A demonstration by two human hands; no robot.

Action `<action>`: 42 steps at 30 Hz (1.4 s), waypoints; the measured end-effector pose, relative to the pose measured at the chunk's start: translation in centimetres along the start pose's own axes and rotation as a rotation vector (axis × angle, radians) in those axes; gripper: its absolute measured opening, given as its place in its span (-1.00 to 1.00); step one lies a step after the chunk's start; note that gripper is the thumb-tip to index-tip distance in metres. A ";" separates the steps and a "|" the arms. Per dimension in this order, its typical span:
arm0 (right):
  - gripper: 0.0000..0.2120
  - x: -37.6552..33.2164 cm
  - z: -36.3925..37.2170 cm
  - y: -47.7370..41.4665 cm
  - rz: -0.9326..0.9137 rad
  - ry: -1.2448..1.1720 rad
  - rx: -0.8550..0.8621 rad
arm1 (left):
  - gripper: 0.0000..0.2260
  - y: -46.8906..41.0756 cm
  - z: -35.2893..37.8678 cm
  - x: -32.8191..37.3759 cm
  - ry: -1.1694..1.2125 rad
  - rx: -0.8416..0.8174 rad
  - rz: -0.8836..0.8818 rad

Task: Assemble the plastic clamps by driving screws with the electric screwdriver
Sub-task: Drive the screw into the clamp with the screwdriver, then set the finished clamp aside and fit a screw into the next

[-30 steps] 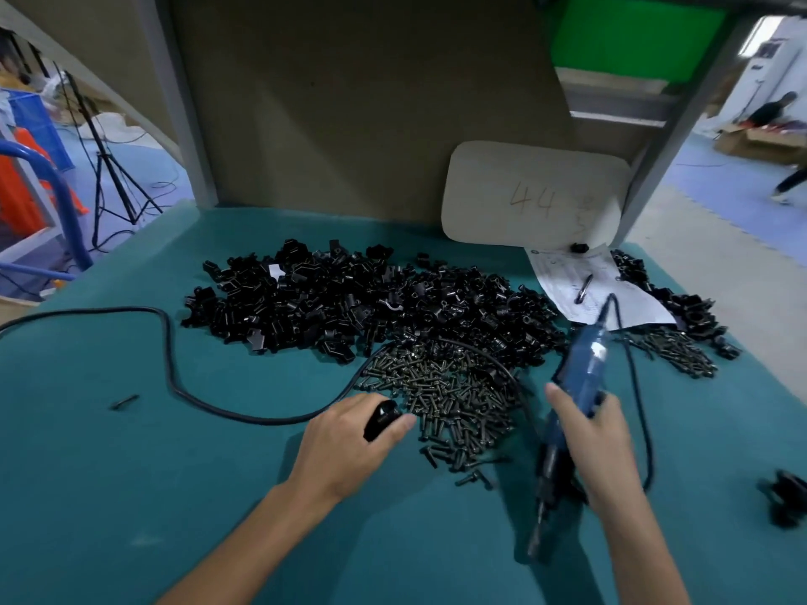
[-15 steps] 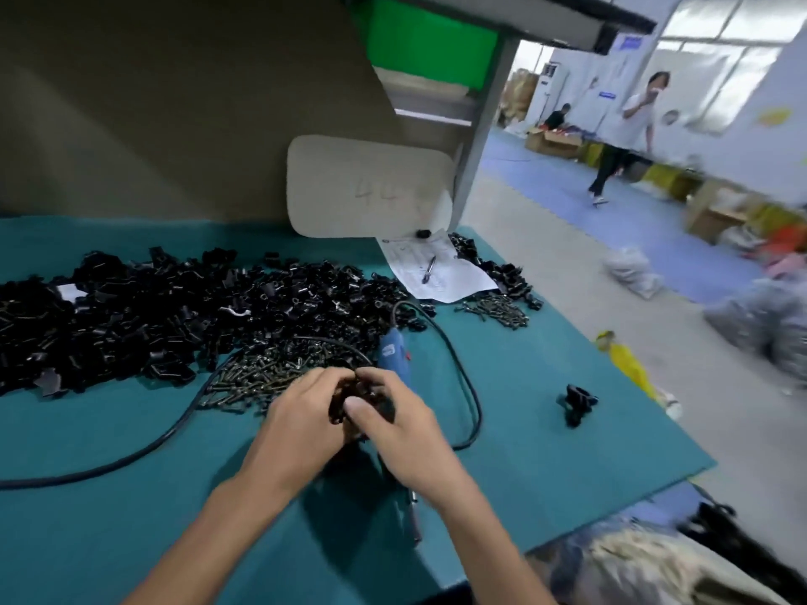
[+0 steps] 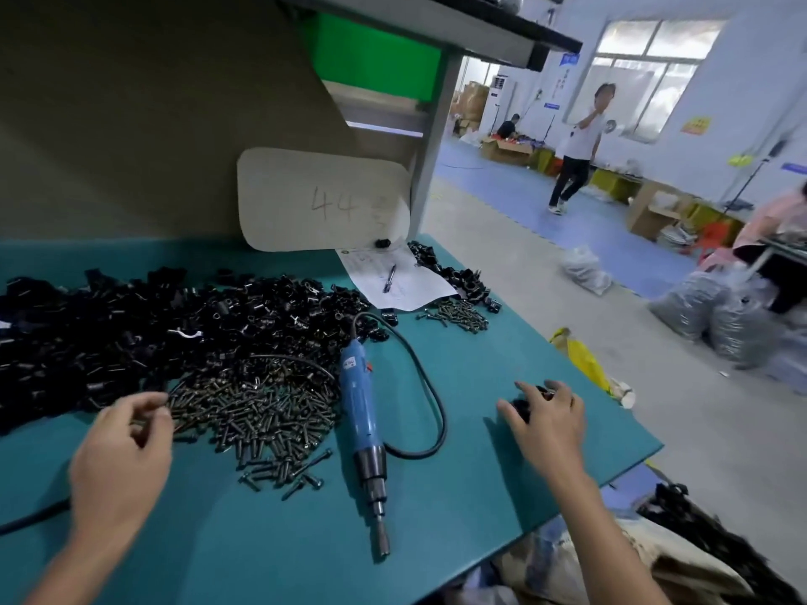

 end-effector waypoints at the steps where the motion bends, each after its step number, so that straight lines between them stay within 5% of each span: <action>1: -0.50 0.6 0.5 -0.1 -0.003 0.005 -0.033 | -0.89 0.1 0.1 -0.1 -0.007 -0.003 -0.003; 13: -0.34 1.9 -0.2 -5.0 0.073 0.021 -0.003 | -0.85 -2.3 -4.9 -0.9 0.009 0.208 -0.017; 22: -0.60 -23.8 3.1 -5.7 -0.682 -0.288 -0.208 | -0.81 -8.5 -9.8 -2.5 0.093 0.565 -0.297; 25: -0.57 -31.0 6.6 -5.9 -0.867 -0.120 -0.314 | -0.81 -8.2 -6.2 -0.5 -0.167 0.416 -0.135; 30: -0.46 -33.5 10.1 -8.2 -0.832 0.257 -0.407 | -0.53 -8.8 -0.9 -2.1 -0.686 -0.073 0.034; 36: -0.50 -33.3 9.5 -8.8 -0.833 0.192 -0.236 | -0.77 -10.8 -2.4 -1.5 -0.475 -0.029 0.153; 42: -0.64 -33.2 8.6 -9.2 -0.798 0.085 -0.103 | -0.84 -11.0 -4.2 -1.2 -0.331 0.063 0.083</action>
Point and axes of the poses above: each hand's wrist, its own y-axis away from the middle knuckle, its own z-axis out of the palm, x = y × z, the point moved 6 cm from there along -y, towards the middle knuckle, and after that the axes turned 9 degrees about -z, right-handed, at the moved point
